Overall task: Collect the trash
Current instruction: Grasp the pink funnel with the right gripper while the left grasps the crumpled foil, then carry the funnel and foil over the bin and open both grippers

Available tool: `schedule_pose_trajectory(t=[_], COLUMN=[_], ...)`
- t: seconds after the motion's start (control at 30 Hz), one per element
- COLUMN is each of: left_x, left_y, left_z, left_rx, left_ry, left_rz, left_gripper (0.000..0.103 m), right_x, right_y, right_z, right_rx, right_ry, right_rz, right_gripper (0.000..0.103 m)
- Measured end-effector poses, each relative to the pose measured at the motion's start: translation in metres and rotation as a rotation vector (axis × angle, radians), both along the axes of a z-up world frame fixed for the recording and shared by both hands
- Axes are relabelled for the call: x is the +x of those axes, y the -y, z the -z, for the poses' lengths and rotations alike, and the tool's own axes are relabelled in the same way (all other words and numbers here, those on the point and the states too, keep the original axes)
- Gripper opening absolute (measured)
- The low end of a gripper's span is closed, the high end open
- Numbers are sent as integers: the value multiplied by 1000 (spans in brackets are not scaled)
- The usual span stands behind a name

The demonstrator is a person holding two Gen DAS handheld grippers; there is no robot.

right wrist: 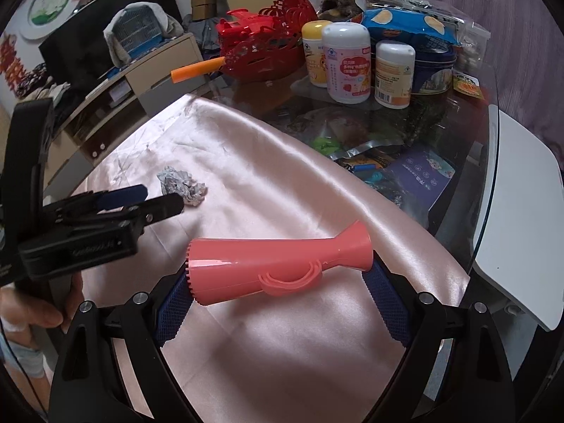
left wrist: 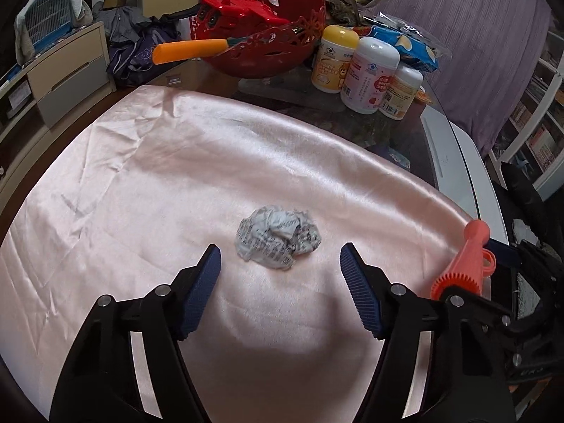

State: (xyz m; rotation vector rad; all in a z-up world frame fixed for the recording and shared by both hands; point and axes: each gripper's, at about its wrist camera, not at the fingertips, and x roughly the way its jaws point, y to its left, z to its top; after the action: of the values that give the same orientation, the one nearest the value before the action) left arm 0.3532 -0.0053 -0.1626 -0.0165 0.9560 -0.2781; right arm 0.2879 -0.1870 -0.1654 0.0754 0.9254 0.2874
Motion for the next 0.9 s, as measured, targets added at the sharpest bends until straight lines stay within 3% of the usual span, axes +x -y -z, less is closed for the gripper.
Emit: schedule_pose_trajectory(t=[0.2, 0.27, 0.47, 0.73, 0.9], left_x=[12, 10, -21, -105, -156], left_y=[15, 16, 23, 53, 82], left_z=[8, 7, -9, -55, -62], left_rx=[22, 19, 24, -22, -30], left_ry=[-19, -28, -31, 17, 11], left_rz=[12, 15, 38, 117, 167], left_gripper=[29, 23, 20, 20, 20], right_x=[-6, -9, -29, -88, -131], right_y=[9, 11, 26, 71, 106], right_z=[0, -3, -21, -46, -51], right_rx=[-7, -19, -11, -46, -62], right_ry=[8, 19, 44, 66, 53], right_rz=[-8, -9, 3, 59, 105], right_gripper=[91, 91, 91, 91, 91])
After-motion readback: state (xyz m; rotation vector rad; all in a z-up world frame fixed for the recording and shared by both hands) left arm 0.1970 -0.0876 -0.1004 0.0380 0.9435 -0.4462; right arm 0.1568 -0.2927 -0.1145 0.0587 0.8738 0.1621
